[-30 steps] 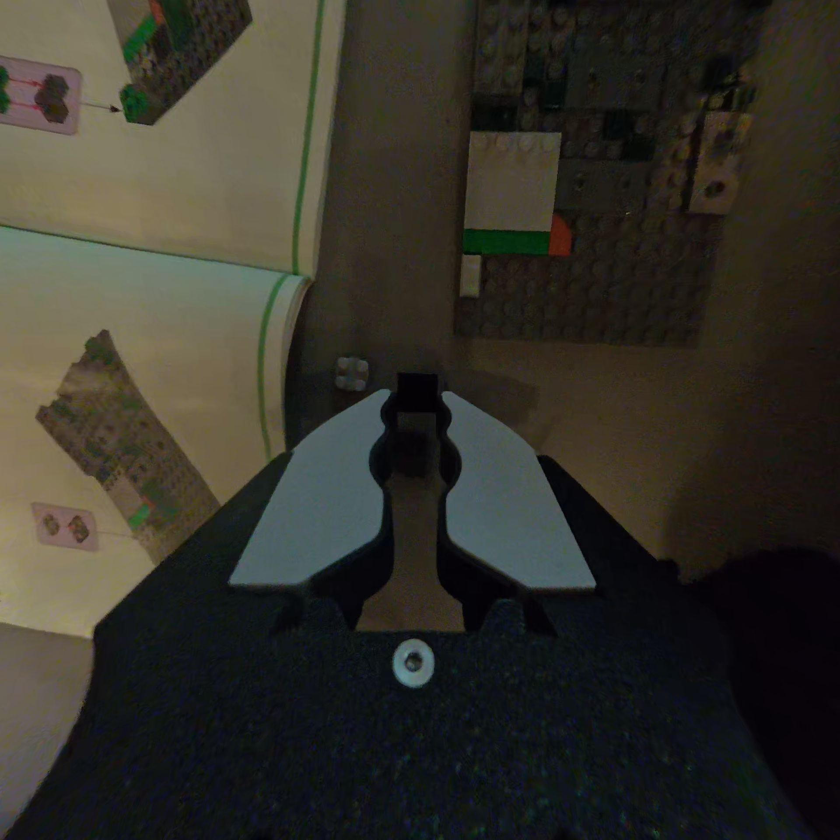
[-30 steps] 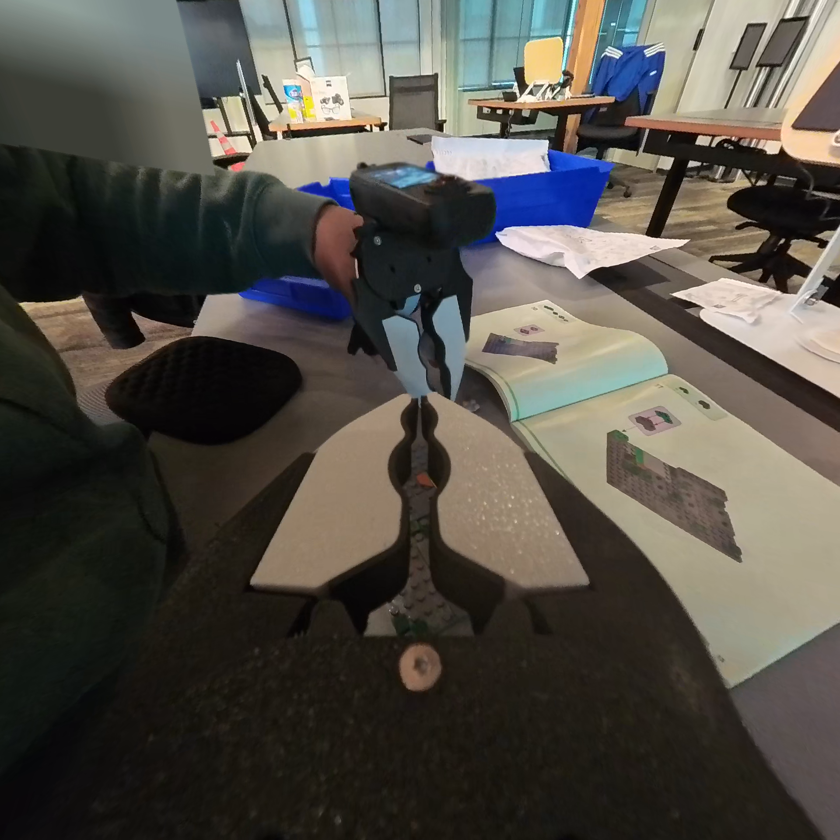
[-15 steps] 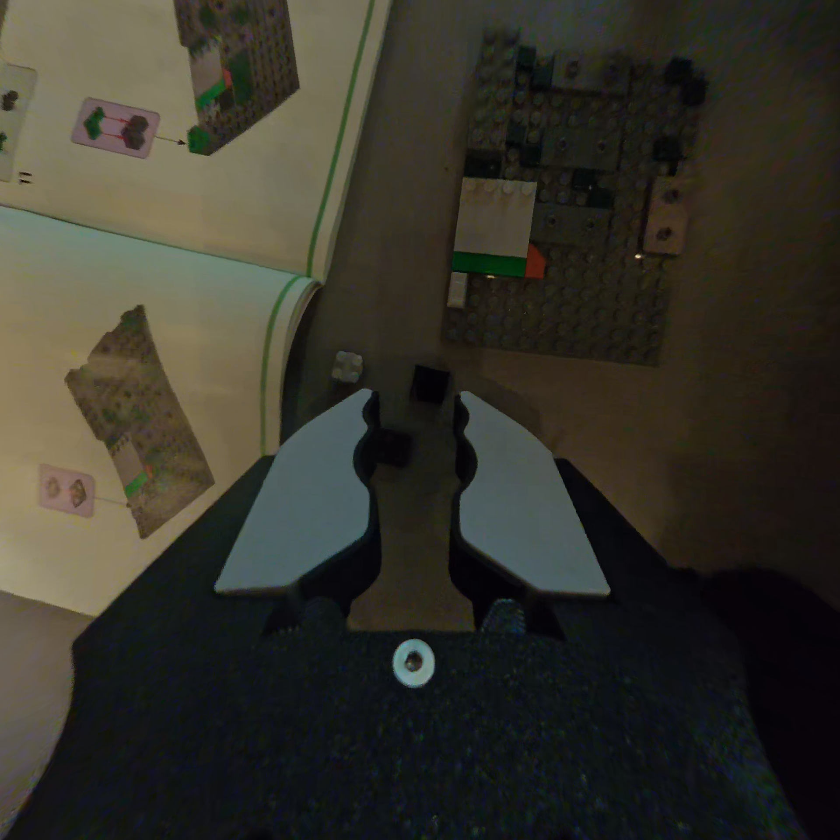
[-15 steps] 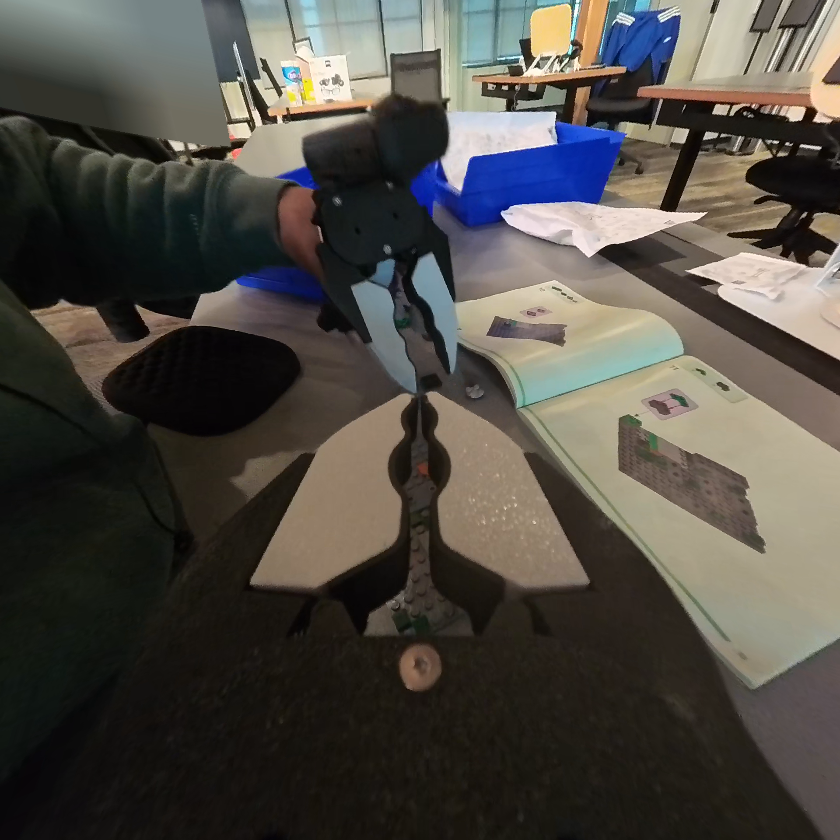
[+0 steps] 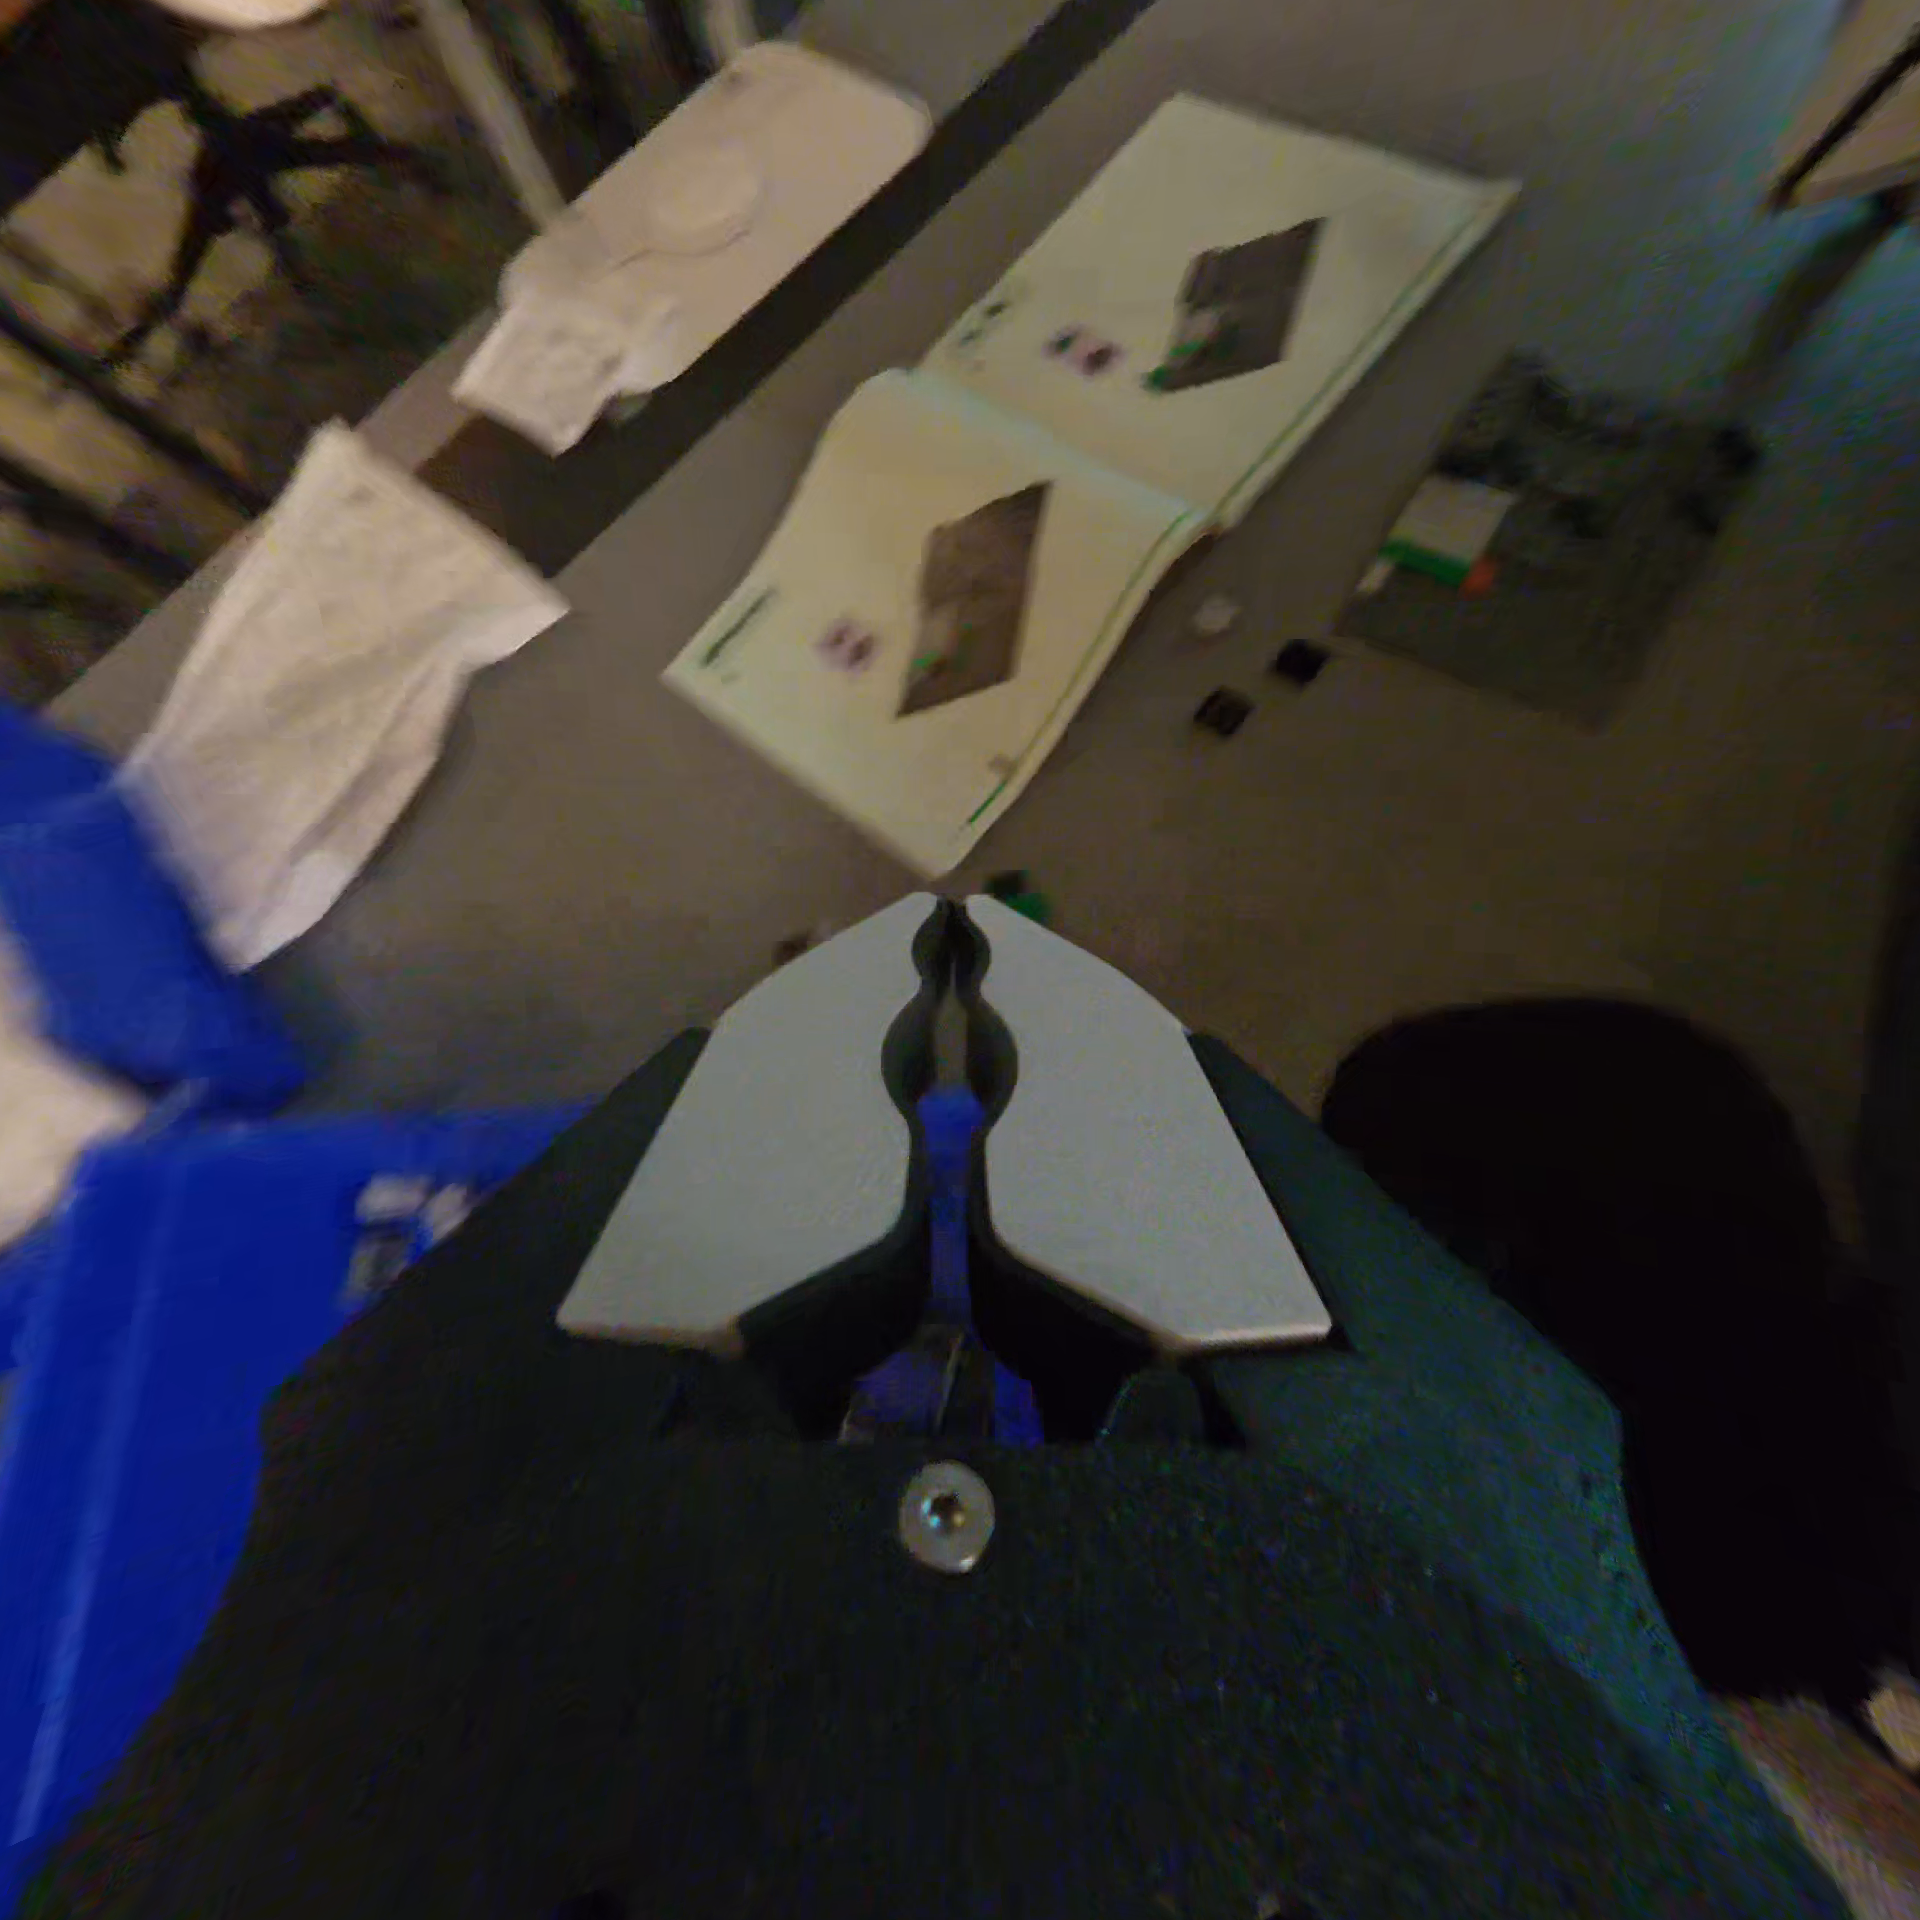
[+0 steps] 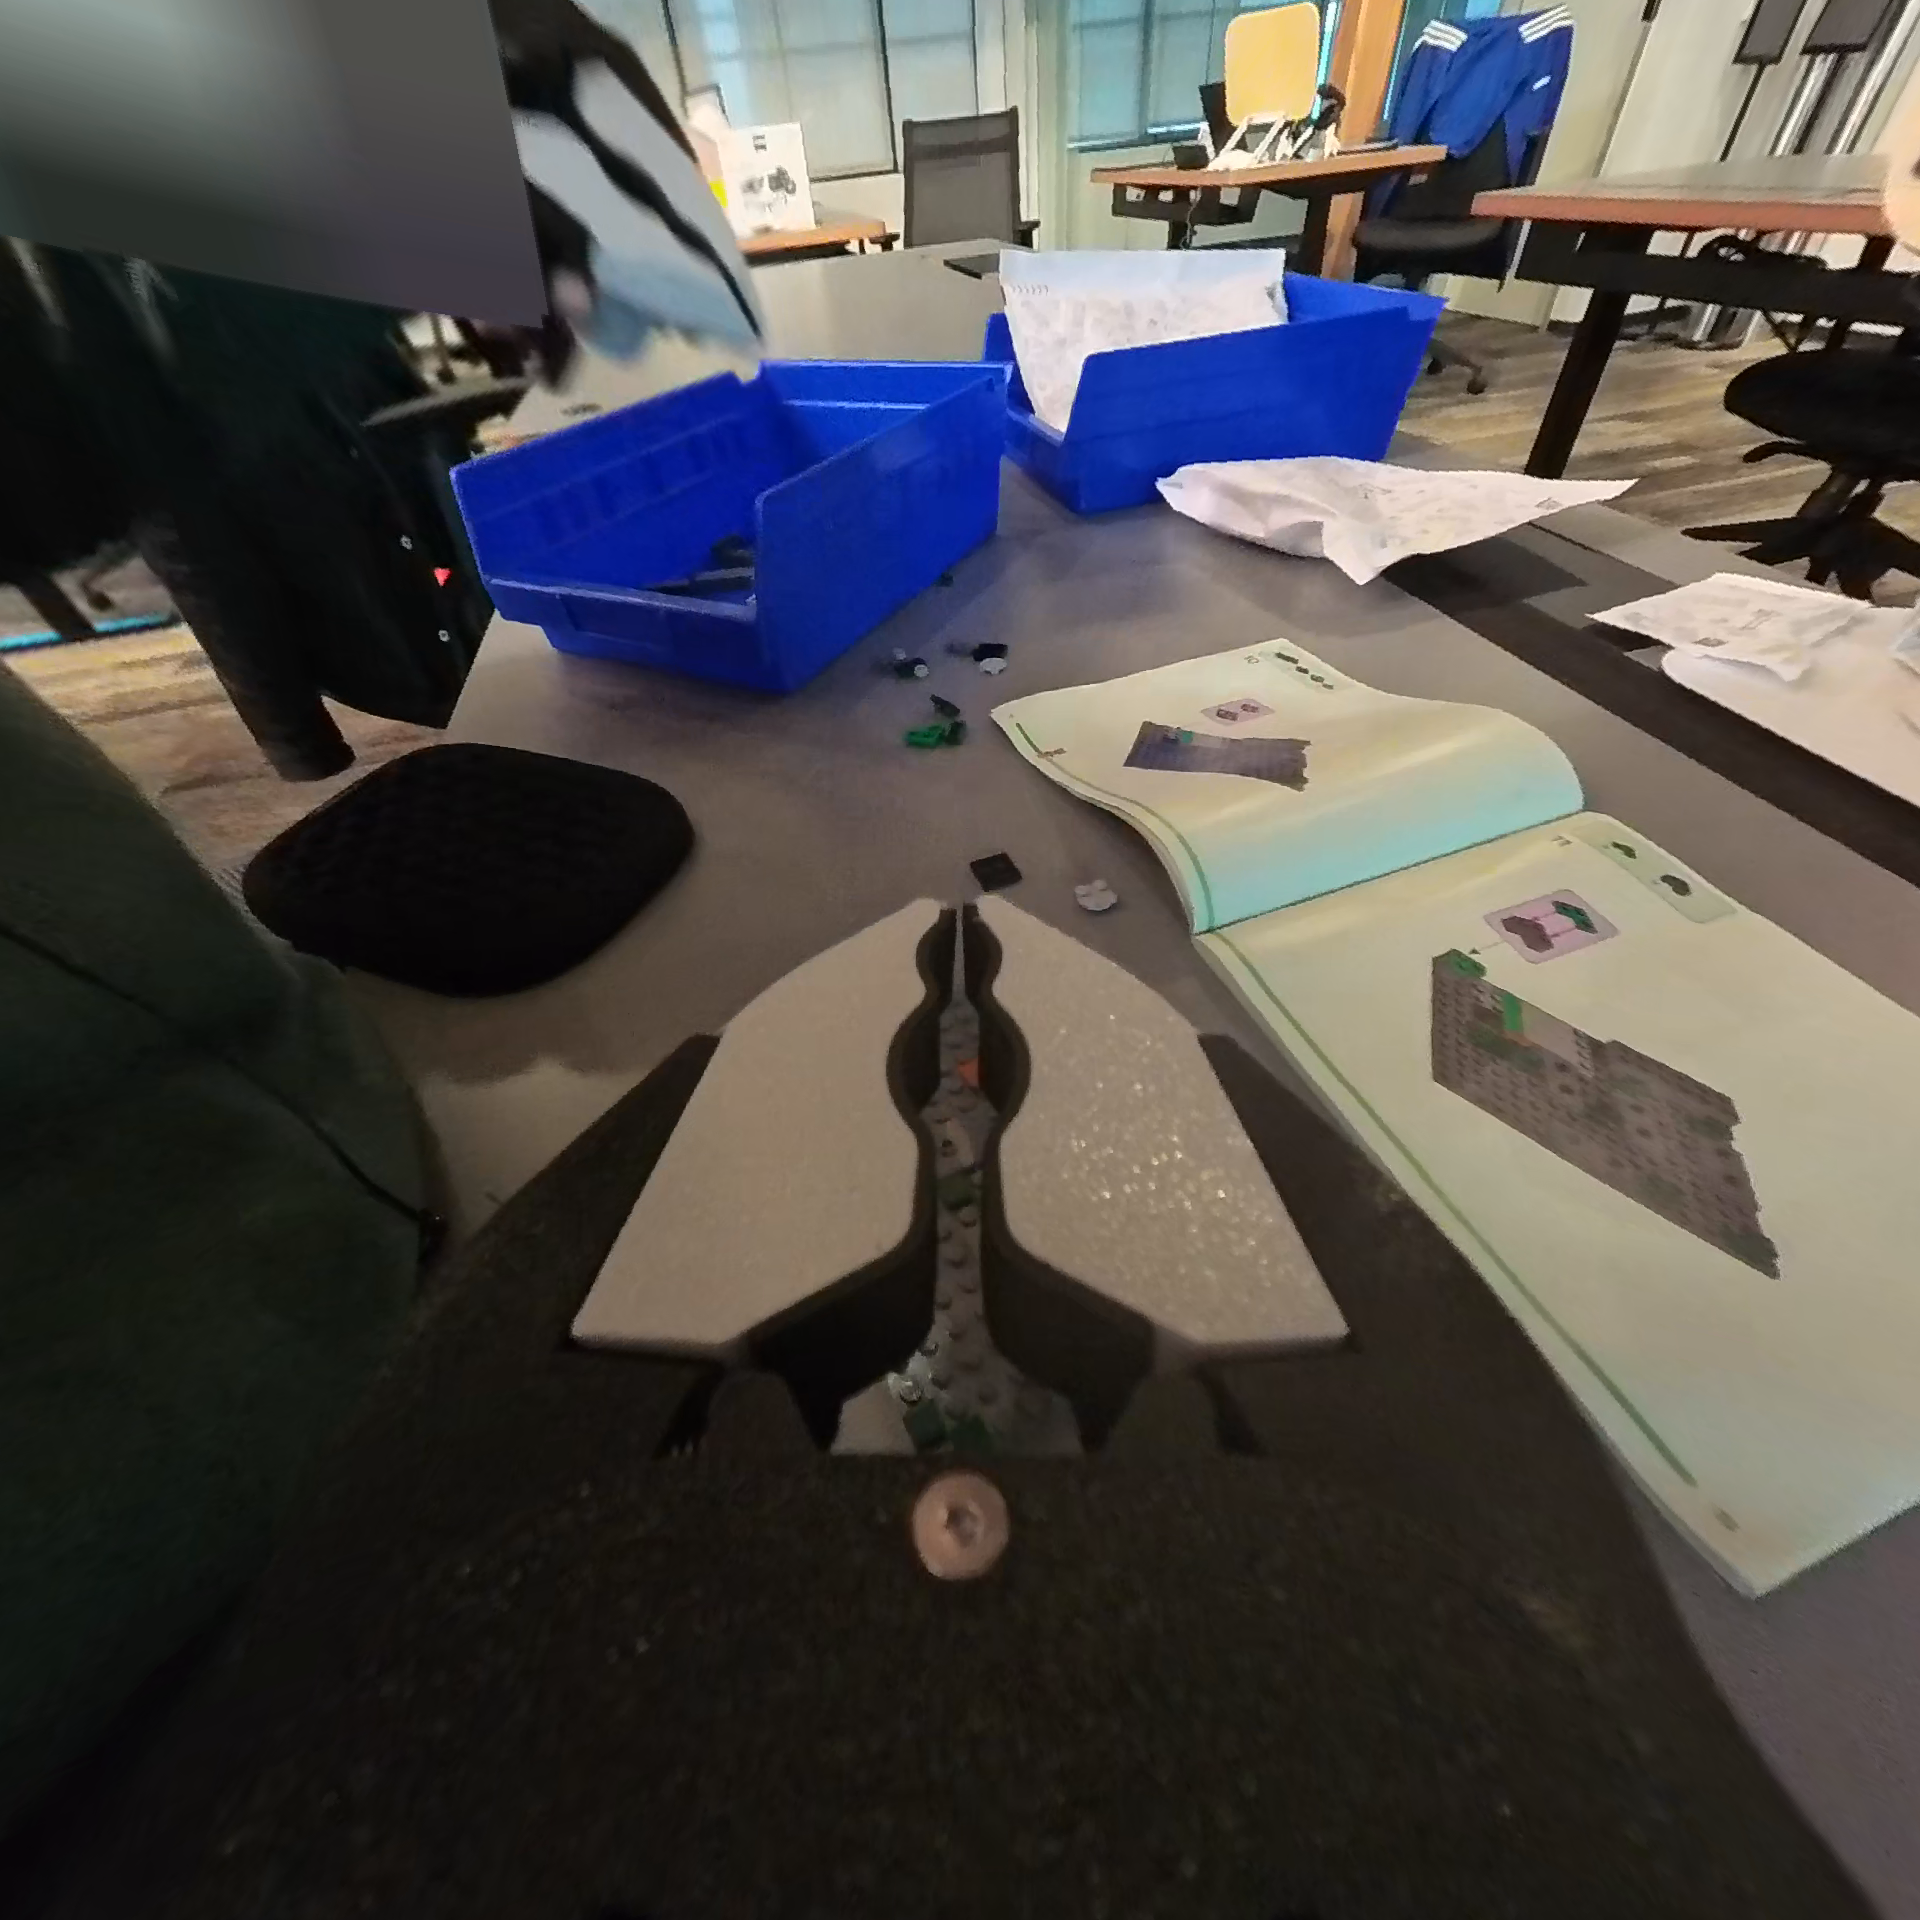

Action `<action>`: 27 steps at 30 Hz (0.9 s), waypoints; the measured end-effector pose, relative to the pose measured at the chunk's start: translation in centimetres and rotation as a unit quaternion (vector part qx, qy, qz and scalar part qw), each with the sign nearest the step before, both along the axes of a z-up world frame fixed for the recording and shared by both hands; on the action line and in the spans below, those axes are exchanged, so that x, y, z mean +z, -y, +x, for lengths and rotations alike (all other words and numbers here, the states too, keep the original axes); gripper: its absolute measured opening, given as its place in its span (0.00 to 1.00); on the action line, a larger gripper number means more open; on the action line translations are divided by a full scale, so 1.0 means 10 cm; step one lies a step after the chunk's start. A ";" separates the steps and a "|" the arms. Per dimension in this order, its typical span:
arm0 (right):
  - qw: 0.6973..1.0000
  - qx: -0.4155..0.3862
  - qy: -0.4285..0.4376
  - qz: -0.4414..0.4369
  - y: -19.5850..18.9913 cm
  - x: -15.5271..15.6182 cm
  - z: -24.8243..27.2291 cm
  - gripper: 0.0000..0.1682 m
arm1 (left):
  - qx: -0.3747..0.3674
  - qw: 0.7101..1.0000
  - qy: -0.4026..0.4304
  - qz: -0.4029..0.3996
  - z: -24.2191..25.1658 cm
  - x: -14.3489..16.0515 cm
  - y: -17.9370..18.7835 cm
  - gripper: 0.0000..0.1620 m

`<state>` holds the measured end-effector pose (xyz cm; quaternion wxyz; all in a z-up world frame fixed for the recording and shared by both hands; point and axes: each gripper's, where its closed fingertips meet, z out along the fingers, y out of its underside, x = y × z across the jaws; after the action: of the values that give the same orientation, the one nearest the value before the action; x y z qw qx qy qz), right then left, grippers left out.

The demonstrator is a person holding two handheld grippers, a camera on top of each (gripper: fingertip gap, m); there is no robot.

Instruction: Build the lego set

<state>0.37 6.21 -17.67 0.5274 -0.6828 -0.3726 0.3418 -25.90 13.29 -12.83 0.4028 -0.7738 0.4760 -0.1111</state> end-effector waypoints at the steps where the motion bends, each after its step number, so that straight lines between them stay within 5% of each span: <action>1: 1.000 0.001 0.002 -0.001 0.00 -0.01 -0.01 0.00 | 0.030 0.999 -0.009 0.009 -0.24 0.09 -0.03 0.00; 5: 1.000 0.003 0.007 -0.005 0.00 -0.05 -0.04 0.01 | 0.173 0.983 -0.058 0.030 -1.24 0.31 -0.19 0.00; 9: 1.000 0.007 0.010 -0.010 0.00 -0.09 -0.07 0.00 | 0.248 0.962 -0.113 -0.007 -1.95 0.15 -0.28 0.00; 18: 1.000 0.002 0.018 -0.014 -0.03 -0.14 -0.07 0.00 | 0.183 0.937 -0.245 -0.170 -2.40 -0.83 -0.30 0.03; 27: 1.000 -0.005 0.019 -0.015 -0.05 -0.15 -0.03 0.00 | 0.149 0.917 -0.283 -0.238 -2.21 -1.27 -0.37 0.08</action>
<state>0.03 6.69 -19.17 0.5115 -0.6988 -0.3743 0.3316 -48.02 16.99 -25.56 0.0667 -0.9080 0.4085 0.0644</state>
